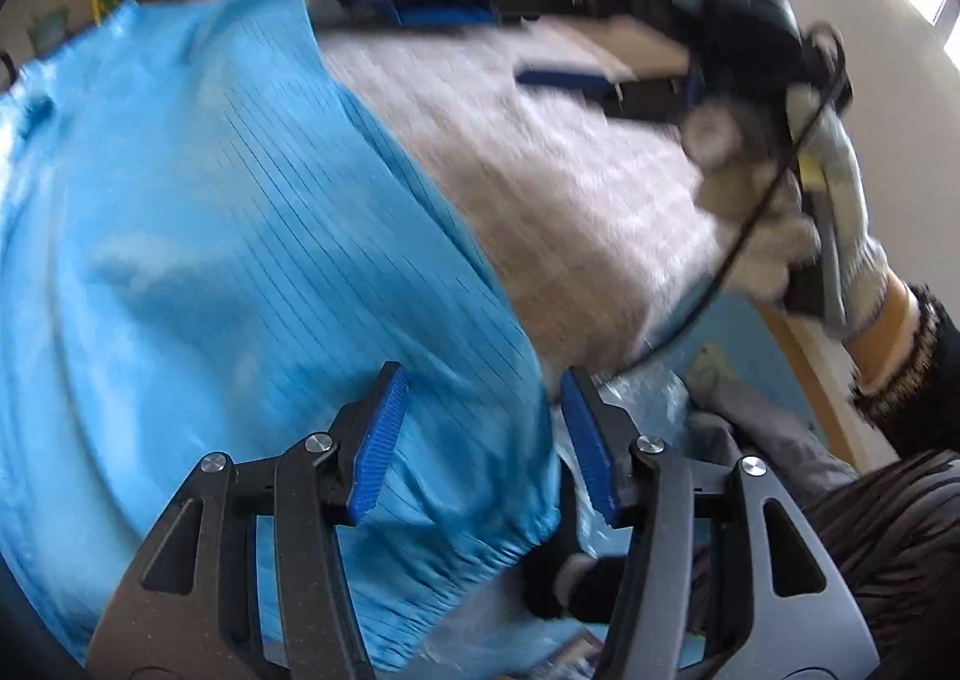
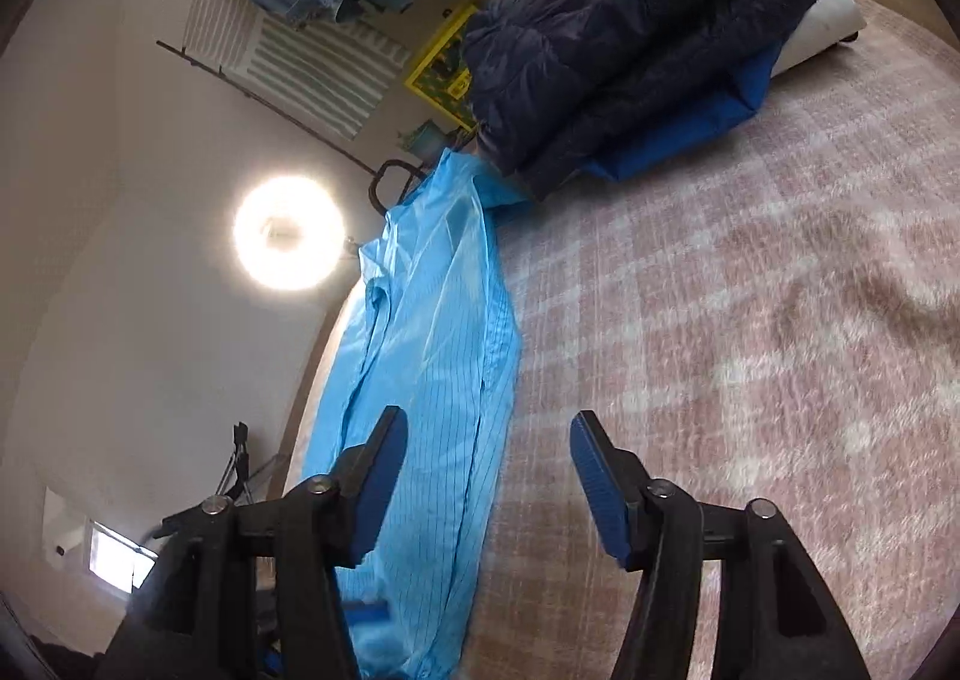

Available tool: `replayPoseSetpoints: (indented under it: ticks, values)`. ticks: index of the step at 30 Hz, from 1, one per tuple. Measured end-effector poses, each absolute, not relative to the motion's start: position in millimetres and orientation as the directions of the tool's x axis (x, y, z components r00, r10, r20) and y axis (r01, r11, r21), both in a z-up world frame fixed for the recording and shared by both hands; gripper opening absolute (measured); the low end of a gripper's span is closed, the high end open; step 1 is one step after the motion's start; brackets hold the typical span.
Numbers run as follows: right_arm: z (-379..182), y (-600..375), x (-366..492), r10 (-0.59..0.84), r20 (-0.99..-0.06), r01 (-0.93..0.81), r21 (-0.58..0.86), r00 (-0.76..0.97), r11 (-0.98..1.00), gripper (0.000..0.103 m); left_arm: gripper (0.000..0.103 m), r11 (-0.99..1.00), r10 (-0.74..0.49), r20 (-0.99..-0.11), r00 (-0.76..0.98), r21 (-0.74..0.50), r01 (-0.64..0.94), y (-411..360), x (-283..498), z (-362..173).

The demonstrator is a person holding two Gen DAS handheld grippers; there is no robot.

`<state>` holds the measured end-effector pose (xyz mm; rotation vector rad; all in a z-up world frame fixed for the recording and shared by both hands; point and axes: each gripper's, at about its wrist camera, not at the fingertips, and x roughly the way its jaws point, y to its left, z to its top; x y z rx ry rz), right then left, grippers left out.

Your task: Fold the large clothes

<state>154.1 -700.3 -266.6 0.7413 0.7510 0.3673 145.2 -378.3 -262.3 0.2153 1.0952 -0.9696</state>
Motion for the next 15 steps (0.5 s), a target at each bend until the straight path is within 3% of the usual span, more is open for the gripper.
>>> replayPoseSetpoints:
  ticks: [6, 11, 15]
  values:
    - [-257, -682, 198, 0.56, -0.508, -0.096, 0.678, 0.655, 0.728, 0.073, 0.055, 0.579, -0.599, -0.791, 0.127, -0.318, 0.751, -342, 176, -212]
    - [-263, -669, 258, 0.585, -0.49, -0.084, 0.717, 0.646, 0.692, 0.072, 0.055, 0.683, -0.564, -0.775, 0.286, -0.243, 0.689, -322, 260, -176]
    - [-272, -655, 291, 0.582, -0.522, -0.083, 0.696, 0.624, 0.713, 0.069, 0.054, 0.742, -0.568, -0.753, 0.332, -0.294, 0.602, -330, 338, -170]
